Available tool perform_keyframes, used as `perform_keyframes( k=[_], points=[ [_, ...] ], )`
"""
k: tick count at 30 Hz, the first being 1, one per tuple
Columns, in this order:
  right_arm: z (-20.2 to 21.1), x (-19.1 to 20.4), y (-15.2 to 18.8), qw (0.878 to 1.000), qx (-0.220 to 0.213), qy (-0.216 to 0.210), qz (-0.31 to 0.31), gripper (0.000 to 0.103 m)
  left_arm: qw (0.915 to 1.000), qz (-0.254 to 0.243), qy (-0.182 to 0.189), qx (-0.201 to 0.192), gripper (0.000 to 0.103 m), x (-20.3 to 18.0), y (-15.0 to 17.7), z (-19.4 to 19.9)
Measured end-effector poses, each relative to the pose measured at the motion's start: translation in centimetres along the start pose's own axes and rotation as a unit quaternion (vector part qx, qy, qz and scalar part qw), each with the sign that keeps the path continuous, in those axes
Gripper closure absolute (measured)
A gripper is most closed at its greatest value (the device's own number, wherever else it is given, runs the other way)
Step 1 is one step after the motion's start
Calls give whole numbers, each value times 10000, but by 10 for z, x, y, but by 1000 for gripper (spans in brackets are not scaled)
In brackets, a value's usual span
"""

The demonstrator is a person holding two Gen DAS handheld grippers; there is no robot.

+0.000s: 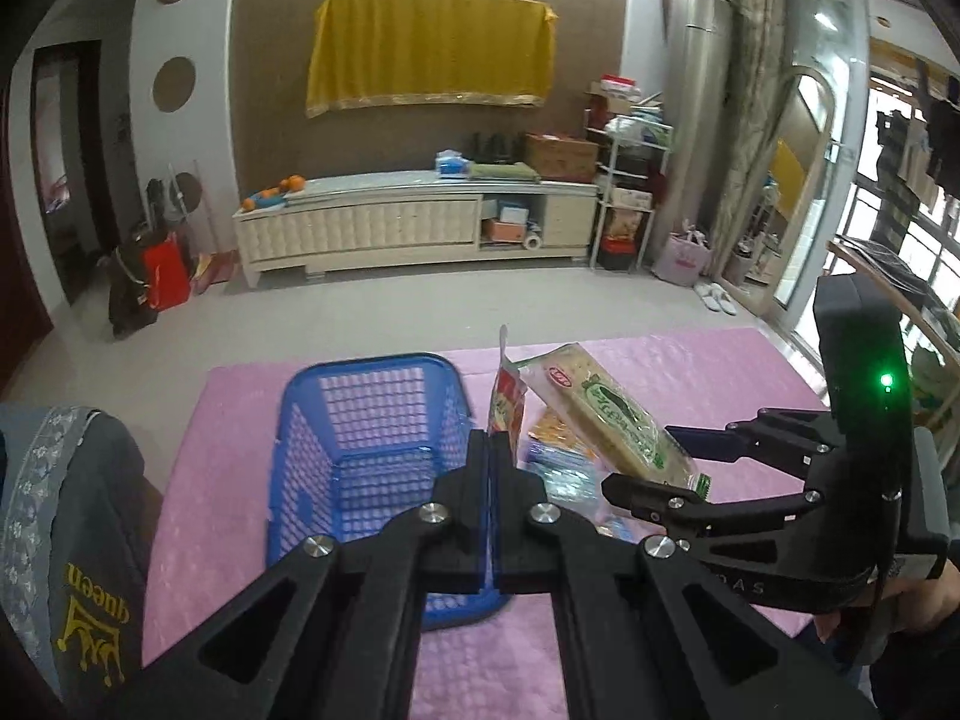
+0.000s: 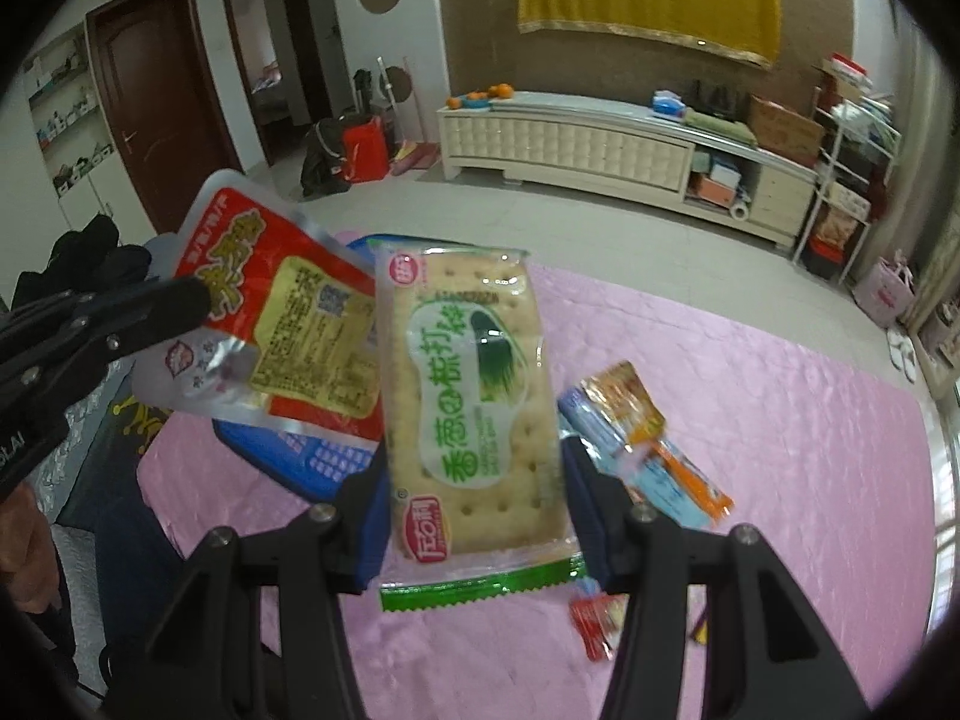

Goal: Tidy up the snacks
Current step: 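Carry both packs to the blue basket and release the sausage pack from left gripper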

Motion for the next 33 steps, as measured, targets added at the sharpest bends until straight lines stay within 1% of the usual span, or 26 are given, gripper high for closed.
perform_keyframes(
  k=[5, 7, 12, 14, 17, 20, 24, 25, 26, 27, 28, 29, 30, 32, 33],
  points=[
    [-30, 13, -20, 9998, 181, -59, 68, 46, 9995, 233, -19, 191, 103, 31, -10, -26],
    [-43, 14, -28, 9996, 253, -89, 45, 46, 9993, 292, -26, 240, 103, 37, -11, -34],
    [-76, 15, -44, 9990, 423, -121, -2, 46, 9974, 505, 141, 503, 103, 57, -11, -73],
    [-86, 13, -47, 9988, 458, -147, -45, 46, 9963, 571, 187, 612, 103, 61, -10, -91],
    [-99, 10, -51, 9984, 516, -208, -105, 46, 9963, 495, 172, 686, 103, 60, -6, -111],
    [-105, 7, -53, 9984, 494, -247, -112, 46, 9939, 569, 256, 905, 103, 65, -3, -139],
    [-114, 9, -53, 9986, 508, -111, -19, 46, 9921, 523, 291, 1102, 103, 66, 4, -166],
    [-116, 10, -52, 9986, 523, -76, 3, 46, 9920, 476, 202, 1150, 100, 65, 4, -169],
    [-118, 10, -52, 9985, 543, -38, 2, 46, 9920, 364, 82, 1204, 93, 64, 5, -173],
    [-120, 10, -52, 9983, 581, -4, -14, 46, 9919, 247, -15, 1247, 69, 63, 5, -174],
    [-121, 10, -51, 9981, 616, 39, -36, 46, 9917, 181, -117, 1266, 54, 63, 5, -174],
    [-121, 9, -50, 9978, 652, 106, -61, 46, 9914, 100, -265, 1277, 50, 63, 6, -173],
    [-121, 9, -50, 9977, 663, 119, -75, 46, 9916, 53, -323, 1251, 49, 65, 5, -169],
    [-117, 9, -50, 9975, 679, 135, -118, 46, 9916, 76, -352, 1244, 47, 70, 5, -155],
    [-114, 10, -50, 9975, 675, 148, -140, 46, 9917, 101, -350, 1230, 42, 74, 4, -149]
  ],
)
Point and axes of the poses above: each gripper's, at about its wrist camera, not at the fingertips, and z roughly against the way its jaws point, x to its left, y to its underside, the point moved 1 cm from there along -z, roughly the way its jaws point, and after that the axes turned 10 degrees about -z, right-handed, at the moved point
